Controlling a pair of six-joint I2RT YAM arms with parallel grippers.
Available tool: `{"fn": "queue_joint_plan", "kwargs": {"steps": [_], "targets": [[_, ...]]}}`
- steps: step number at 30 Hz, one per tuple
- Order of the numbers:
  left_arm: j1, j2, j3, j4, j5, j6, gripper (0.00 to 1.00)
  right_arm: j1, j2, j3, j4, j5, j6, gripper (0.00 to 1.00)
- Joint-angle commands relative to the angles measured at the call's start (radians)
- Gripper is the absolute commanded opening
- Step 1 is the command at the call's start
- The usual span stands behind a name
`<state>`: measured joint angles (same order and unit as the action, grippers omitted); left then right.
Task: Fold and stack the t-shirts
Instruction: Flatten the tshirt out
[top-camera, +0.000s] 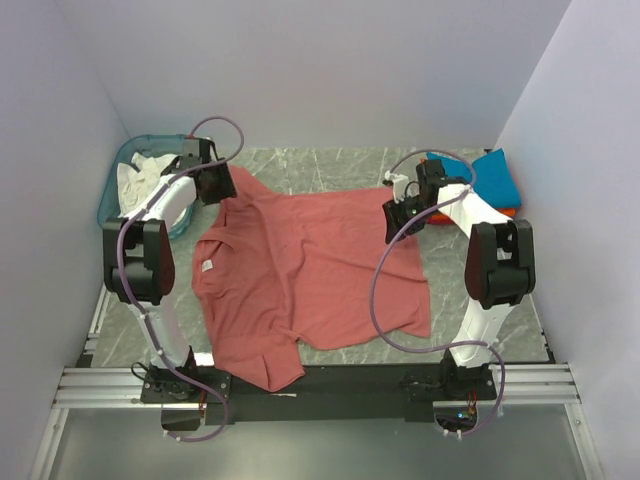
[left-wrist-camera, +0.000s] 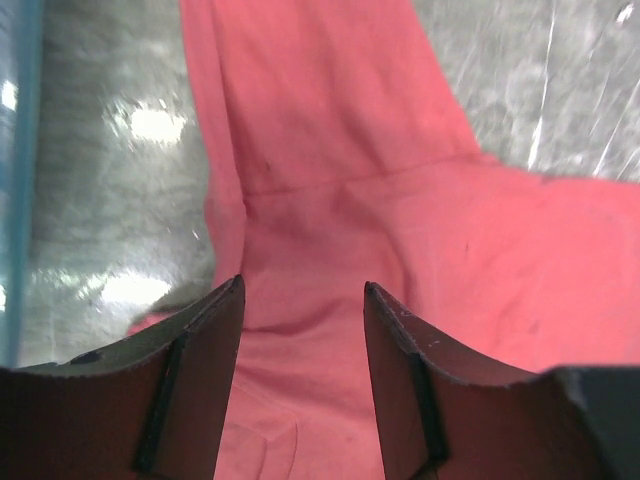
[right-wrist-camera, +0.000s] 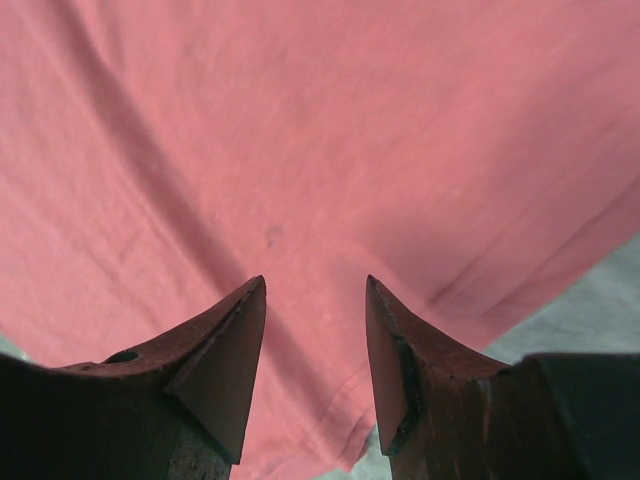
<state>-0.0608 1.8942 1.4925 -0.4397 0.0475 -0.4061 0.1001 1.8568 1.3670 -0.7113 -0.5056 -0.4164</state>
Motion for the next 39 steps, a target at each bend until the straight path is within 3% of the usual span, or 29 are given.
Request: {"fn": "queue_joint_plan", "kwargs": {"steps": [1,7,18,22,29,39], "targets": [[-0.023,-0.032,-0.001,-0.013,0.026,0.012,0.56,-0.002,0.008,-0.039,-0.077,-0.040,-0.070,0.52],[-0.040,-0.116,-0.034,-0.048,0.038,0.010,0.57,0.027,-0.004,-0.095,-0.143,-0.002,-0.177,0.52],[-0.040,-0.454,-0.388,-0.011,-0.037,0.035,0.58,0.058,-0.099,-0.236,-0.117,0.105,-0.216,0.51],[-0.040,-0.518,-0.460,-0.011,-0.032,0.030,0.57,0.073,-0.096,-0.275,-0.082,0.173,-0.199,0.42],[-0.040,-0.601,-0.541,0.012,-0.029,0.020,0.57,0.075,-0.194,-0.380,-0.057,0.286,-0.208,0.02],[-0.042,-0.607,-0.526,0.015,0.026,0.023,0.58,0.053,-0.399,-0.569,-0.157,0.378,-0.350,0.00]]}}
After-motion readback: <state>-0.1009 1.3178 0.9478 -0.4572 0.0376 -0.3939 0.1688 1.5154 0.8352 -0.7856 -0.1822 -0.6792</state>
